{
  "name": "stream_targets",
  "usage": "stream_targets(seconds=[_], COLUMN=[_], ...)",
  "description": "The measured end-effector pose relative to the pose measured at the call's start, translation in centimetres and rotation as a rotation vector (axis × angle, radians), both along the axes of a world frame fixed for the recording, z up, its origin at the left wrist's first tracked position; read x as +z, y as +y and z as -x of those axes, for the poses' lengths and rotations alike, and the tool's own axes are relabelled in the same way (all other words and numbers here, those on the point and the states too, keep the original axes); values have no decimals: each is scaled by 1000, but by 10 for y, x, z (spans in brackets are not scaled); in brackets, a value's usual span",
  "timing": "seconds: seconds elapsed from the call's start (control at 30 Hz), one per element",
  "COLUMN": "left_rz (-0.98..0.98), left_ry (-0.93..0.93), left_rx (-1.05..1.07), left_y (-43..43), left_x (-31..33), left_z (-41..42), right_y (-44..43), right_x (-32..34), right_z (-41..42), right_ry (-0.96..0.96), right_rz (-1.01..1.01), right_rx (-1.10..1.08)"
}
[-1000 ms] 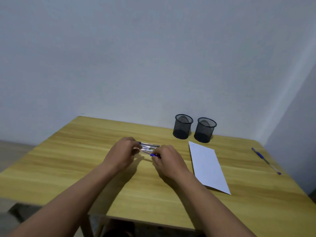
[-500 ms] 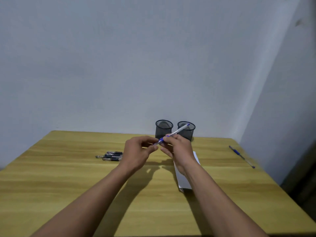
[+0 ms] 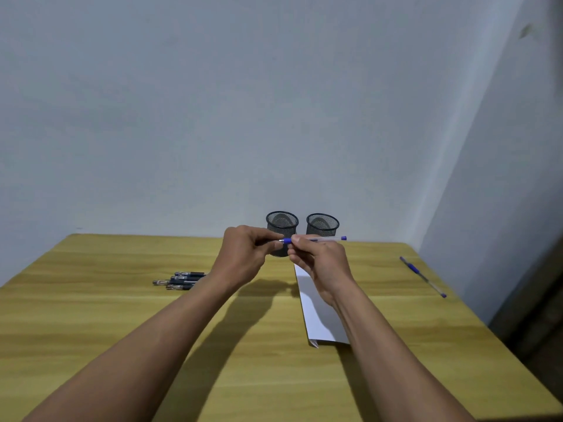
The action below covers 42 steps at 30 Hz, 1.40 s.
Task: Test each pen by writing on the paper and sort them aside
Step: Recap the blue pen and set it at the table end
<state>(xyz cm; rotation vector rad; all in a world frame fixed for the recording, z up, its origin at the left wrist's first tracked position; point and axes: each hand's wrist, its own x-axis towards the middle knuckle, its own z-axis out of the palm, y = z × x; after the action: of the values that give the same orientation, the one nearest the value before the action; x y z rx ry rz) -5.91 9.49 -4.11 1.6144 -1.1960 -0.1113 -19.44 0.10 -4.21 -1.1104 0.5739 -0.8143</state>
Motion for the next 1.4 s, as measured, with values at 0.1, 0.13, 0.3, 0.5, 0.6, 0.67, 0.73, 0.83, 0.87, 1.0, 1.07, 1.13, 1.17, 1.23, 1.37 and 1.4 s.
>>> stream_targets(seconds=[0.1,0.13,0.3,0.5,0.6,0.67,0.73,0.83,0.87,1.0,1.07,1.13,1.17,1.23,1.37,1.4], left_rz=[-34,-54,-87,-141,-220,-256,-278,-326,-346,-369,-385,-413,-421,-418,-380,-385], left_ry=[-46,-42,-86,65,30,-2,-25,-55,-75,-119,-135,-159,-160,-159,-234,-261], left_rx=[-13,-17,-15,92,83,67,85,146,174,224,221,236,233,215,217,197], left_y=[-5,-8,-22,-22,-37,-54,-69,-85,-90,-109,-117,-122,-124,-122,-98,-88], left_x=[-1,-1,-8,-18,-28,-38,-47,-65,-71,-91,-99,-104,-105,-104,-96,-96], left_z=[-1,-3,-8,-44,-42,-35,-34,-40,-42,-41,-38,-36,-36,-33,-17,-11], right_y=[-8,-11,-22,-67,-72,-69,-68,-70,-70,-74,-78,-80,-81,-82,-84,-85], right_x=[-3,-5,-13,-19,-29,-38,-49,-64,-69,-92,-101,-106,-108,-110,-111,-111], right_z=[-3,-3,-6,18,17,8,1,-5,-5,-5,-5,-6,-5,-4,-2,-2], right_ry=[19,34,40,38,171,239,292,240,233,238,218,223,225,214,208,216], right_rz=[-6,-8,-46,-92,57,149,193,131,118,77,77,109,123,138,124,124], right_rx=[-13,-16,-14,-159,-152,-159,-203,-215,-200,-129,-111,-99,-93,-81,-84,-88])
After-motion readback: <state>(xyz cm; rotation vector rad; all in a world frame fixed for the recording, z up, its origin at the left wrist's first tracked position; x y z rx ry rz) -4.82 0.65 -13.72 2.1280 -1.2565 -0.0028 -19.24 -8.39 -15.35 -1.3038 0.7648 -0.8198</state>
